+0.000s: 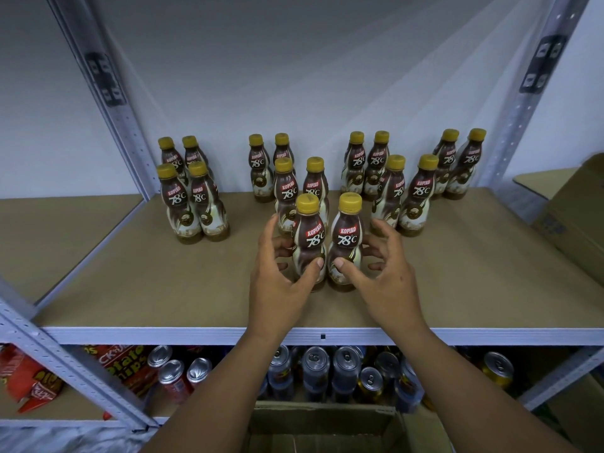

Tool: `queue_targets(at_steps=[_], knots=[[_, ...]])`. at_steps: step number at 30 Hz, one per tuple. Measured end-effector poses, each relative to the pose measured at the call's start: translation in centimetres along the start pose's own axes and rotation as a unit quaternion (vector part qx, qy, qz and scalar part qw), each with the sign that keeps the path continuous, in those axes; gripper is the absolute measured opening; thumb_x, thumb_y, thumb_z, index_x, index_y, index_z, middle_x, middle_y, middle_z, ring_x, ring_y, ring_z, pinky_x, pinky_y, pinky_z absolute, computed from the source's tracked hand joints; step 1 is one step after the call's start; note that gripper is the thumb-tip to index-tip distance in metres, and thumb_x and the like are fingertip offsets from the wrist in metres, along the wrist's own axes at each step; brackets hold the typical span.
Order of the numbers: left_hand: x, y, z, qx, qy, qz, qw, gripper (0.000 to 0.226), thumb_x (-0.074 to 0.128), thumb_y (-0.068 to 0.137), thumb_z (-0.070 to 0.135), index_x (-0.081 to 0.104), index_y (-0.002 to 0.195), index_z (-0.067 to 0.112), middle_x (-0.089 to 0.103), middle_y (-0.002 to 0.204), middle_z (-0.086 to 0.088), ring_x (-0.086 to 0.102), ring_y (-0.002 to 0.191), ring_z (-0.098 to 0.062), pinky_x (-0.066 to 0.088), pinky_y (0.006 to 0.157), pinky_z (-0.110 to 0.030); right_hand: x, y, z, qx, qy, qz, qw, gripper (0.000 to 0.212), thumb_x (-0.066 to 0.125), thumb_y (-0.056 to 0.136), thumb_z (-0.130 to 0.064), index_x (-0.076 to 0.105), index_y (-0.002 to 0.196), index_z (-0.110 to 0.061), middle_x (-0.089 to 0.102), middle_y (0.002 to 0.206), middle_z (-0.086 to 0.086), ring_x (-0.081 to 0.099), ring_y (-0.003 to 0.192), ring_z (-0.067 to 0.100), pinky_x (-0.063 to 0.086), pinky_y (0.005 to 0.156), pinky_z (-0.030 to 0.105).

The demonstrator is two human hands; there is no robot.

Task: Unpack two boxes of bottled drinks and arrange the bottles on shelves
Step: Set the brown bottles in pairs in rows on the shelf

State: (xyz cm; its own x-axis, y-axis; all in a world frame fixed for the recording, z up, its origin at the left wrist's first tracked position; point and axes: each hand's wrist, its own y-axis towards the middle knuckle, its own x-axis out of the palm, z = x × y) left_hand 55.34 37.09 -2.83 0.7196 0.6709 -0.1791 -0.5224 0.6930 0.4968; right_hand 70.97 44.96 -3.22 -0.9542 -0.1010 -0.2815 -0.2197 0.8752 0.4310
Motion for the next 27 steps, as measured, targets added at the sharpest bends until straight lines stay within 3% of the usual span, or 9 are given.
queue_targets(at_steps=[7,10,13,15,19,23,27], knots=[[-0.9,1.3,1.0,0.013,0.033,-0.046,0.998,0.090,0.084,0.084,0.027,0.026,0.144,0.059,0.061,0.133,0.017,0.058,0.119,0.004,0.049,0.095,-0.016,-0.5,0.5,-1.3,-0.004,0.011,-0.012,1.000,0.091,0.085,0.076,-0.043,0.032,0.150,-0.041,0.057,0.133,-0.018,0.056,0.120,-0.004,0.050,0.098,0.024],[-2.0,2.9,1.6,0.014,0.055,-0.104,0.993,0.093,0.084,0.083,0.032,0.026,0.154,0.048,0.056,0.139,0.019,0.054,0.125,0.003,0.049,0.101,-0.025,-1.1,1.3,-2.2,-0.007,0.021,-0.030,0.999,0.090,0.085,0.077,-0.043,0.030,0.147,-0.051,0.055,0.134,-0.019,0.054,0.125,0.000,0.048,0.101,0.028],[-2.9,4.1,2.1,0.023,0.084,-0.153,0.984,0.098,0.084,0.084,0.031,0.021,0.157,0.047,0.052,0.135,0.031,0.051,0.123,0.012,0.046,0.097,-0.013,-1.7,2.0,-2.7,-0.015,0.017,-0.062,0.998,0.090,0.085,0.078,-0.041,0.028,0.146,-0.054,0.054,0.134,-0.024,0.051,0.125,-0.007,0.046,0.099,0.022],[-3.2,4.5,2.4,0.030,0.100,-0.177,0.979,0.098,0.084,0.085,0.028,0.021,0.157,0.047,0.051,0.136,0.031,0.051,0.122,0.015,0.043,0.094,-0.005,-1.9,2.4,-2.9,-0.025,0.004,-0.084,0.996,0.093,0.085,0.080,-0.037,0.026,0.150,-0.052,0.052,0.133,-0.027,0.048,0.123,-0.014,0.043,0.096,0.014],[-3.3,4.7,2.8,0.046,0.121,-0.204,0.970,0.095,0.082,0.086,0.025,0.022,0.155,0.052,0.053,0.134,0.032,0.058,0.116,0.011,0.048,0.091,-0.013,-2.1,2.8,-3.2,-0.052,-0.033,-0.118,0.991,0.091,0.082,0.084,-0.030,0.026,0.152,-0.053,0.047,0.135,-0.036,0.044,0.120,-0.024,0.041,0.094,0.005],[-3.3,4.7,2.6,0.060,0.137,-0.195,0.969,0.095,0.082,0.086,0.026,0.021,0.155,0.053,0.060,0.134,0.023,0.065,0.102,0.005,0.052,0.085,-0.024,-2.1,2.9,-3.3,-0.066,-0.056,-0.117,0.989,0.090,0.083,0.085,-0.025,0.028,0.151,-0.054,0.049,0.146,-0.024,0.047,0.126,-0.015,0.045,0.104,0.019],[-3.3,4.7,2.4,0.072,0.175,-0.189,0.964,0.094,0.082,0.085,0.032,0.020,0.152,0.056,0.066,0.119,0.019,0.064,0.093,0.003,0.053,0.079,-0.025,-2.3,3.0,-3.4,-0.073,-0.064,-0.125,0.987,0.093,0.084,0.084,-0.023,0.026,0.151,-0.054,0.054,0.142,-0.020,0.053,0.122,-0.011,0.054,0.101,0.031]])
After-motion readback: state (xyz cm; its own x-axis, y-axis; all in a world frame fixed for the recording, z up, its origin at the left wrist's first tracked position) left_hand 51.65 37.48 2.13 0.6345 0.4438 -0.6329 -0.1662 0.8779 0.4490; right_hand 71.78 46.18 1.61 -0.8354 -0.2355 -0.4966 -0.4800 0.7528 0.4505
